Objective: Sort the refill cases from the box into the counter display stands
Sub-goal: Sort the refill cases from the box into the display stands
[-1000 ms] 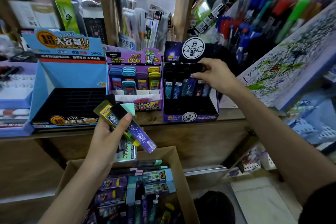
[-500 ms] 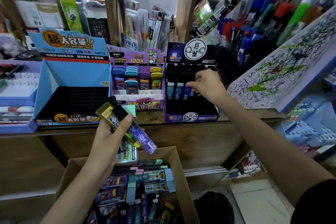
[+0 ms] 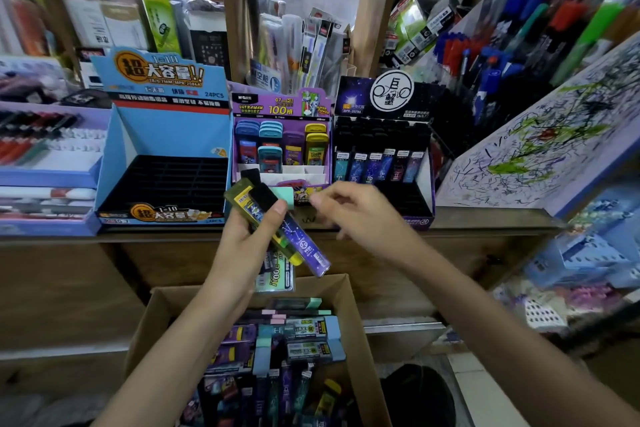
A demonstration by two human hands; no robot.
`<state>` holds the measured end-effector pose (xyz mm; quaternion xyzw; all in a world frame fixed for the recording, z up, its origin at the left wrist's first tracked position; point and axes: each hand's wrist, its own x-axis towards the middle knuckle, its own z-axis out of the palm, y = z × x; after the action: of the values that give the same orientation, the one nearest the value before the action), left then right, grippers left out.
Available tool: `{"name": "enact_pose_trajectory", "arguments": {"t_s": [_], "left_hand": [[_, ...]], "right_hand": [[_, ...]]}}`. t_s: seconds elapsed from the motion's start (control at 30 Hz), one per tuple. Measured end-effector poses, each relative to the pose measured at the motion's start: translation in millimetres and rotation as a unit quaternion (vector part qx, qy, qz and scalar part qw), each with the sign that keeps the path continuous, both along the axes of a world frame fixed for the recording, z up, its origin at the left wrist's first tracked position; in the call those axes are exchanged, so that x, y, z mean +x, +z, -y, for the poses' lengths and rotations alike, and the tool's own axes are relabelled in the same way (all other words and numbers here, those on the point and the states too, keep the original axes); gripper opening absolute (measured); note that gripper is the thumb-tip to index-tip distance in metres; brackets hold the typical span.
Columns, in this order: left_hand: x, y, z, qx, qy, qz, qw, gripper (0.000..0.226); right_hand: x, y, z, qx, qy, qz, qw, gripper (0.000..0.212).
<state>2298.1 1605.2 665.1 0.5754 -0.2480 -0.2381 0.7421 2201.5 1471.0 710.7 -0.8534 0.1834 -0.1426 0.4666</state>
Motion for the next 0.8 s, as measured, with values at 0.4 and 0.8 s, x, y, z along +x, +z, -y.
{"name": "enact_pose_trajectory", "arguments": {"t_s": [0.4, 0.8], "left_hand": [[-1.3, -8.0, 5.7, 0.015, -0.015, -0.011, 1.000, 0.033], [-5.2, -13.0, 20.3, 0.015, -0.018, -0.116, 0.993, 0.014]], "right_hand": [[12.3, -7.0, -19.9, 0.104, 0.010, -0.069, 0.992, 0.023], [-12.5, 0.9, 27.0, 0.282, -0.044, 0.047, 0.957, 0.020]]}}
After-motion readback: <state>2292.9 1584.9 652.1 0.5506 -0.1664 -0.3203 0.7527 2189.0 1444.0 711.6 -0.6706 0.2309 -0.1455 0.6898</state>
